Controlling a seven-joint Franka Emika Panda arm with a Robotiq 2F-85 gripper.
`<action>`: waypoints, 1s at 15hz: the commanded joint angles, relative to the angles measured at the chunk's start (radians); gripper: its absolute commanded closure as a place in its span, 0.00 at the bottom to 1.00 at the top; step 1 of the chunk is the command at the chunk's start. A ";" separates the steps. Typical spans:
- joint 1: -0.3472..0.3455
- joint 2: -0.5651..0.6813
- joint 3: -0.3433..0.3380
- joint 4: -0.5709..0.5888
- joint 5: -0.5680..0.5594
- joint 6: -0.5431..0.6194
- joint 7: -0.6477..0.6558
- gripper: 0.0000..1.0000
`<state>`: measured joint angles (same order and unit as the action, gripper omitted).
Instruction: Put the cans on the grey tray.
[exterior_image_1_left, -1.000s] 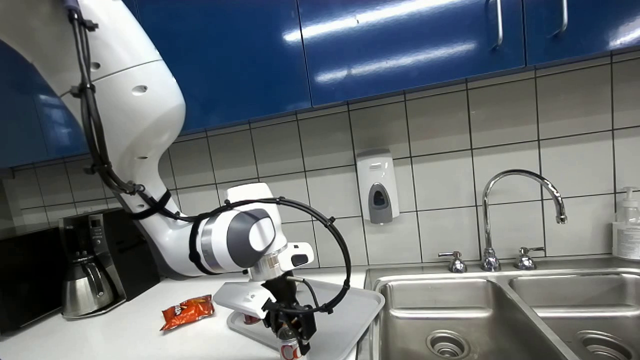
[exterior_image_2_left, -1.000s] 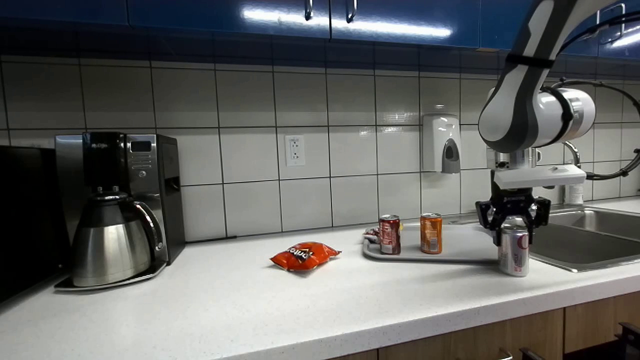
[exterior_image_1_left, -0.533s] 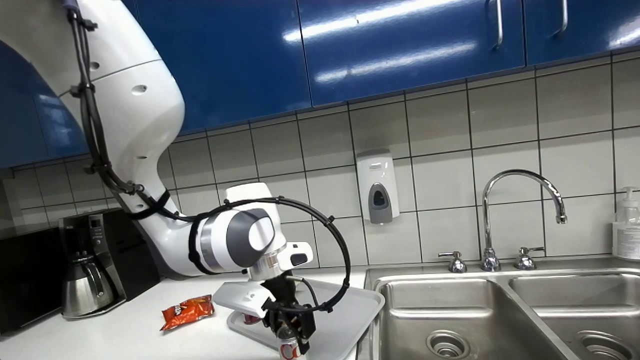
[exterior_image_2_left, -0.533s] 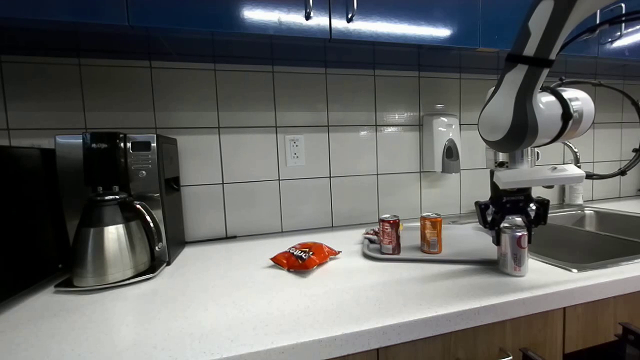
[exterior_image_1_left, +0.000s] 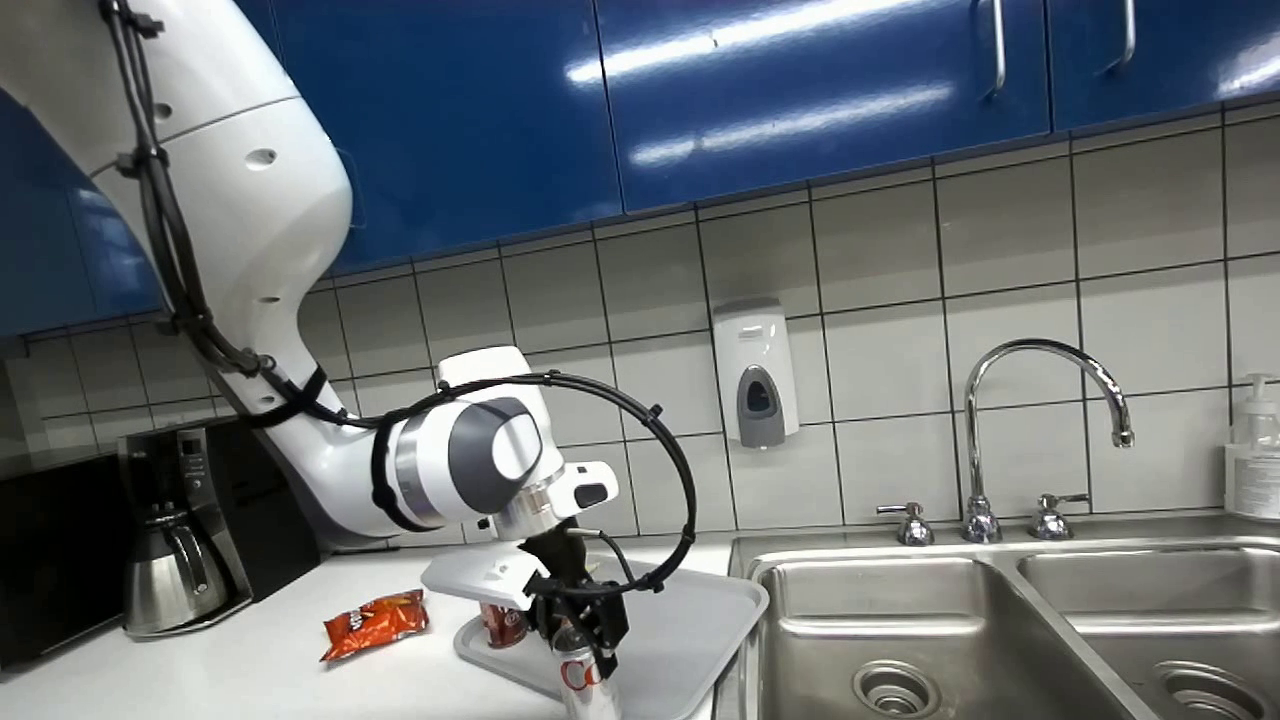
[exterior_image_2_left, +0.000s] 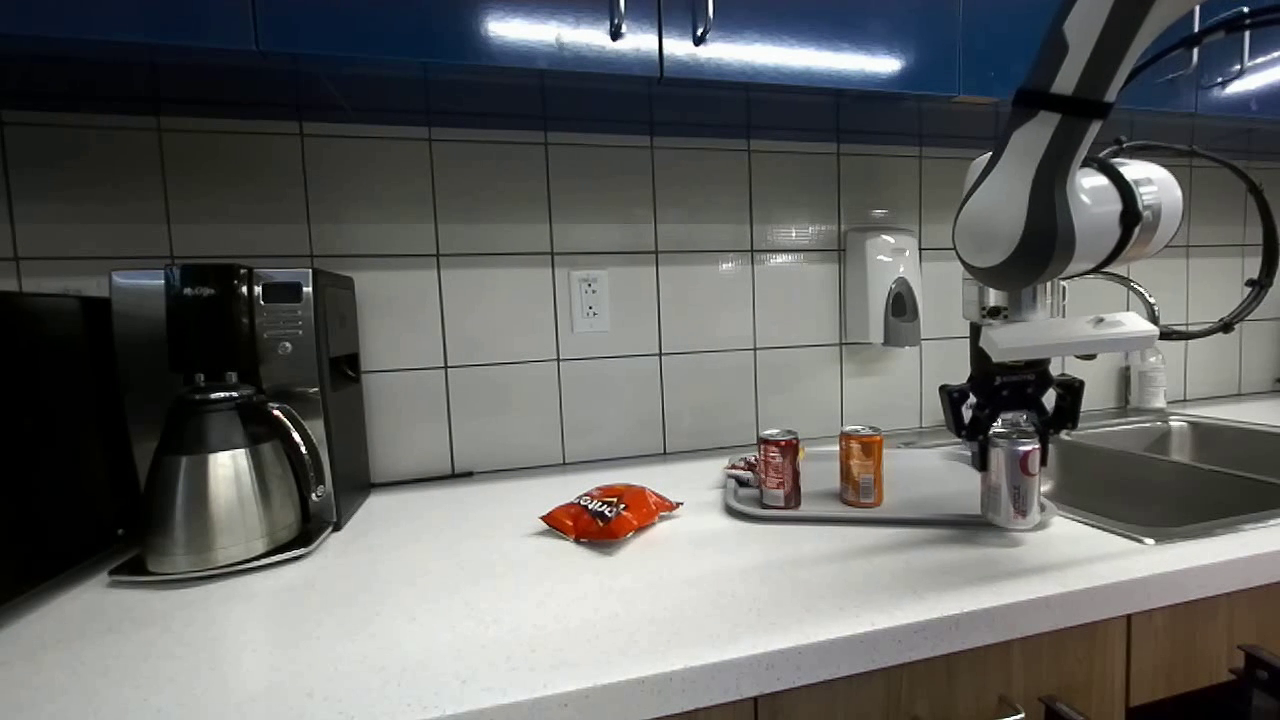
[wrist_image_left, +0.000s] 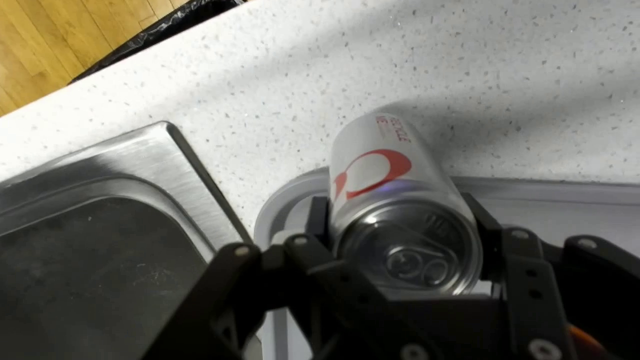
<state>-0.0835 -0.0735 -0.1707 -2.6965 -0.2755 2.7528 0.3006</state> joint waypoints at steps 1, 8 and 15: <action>-0.037 -0.043 0.037 0.014 -0.026 -0.009 0.009 0.61; -0.044 0.010 0.044 0.088 -0.020 -0.003 0.009 0.61; -0.031 0.118 0.027 0.187 0.005 0.004 -0.011 0.61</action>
<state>-0.0987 -0.0114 -0.1520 -2.5730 -0.2751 2.7531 0.3006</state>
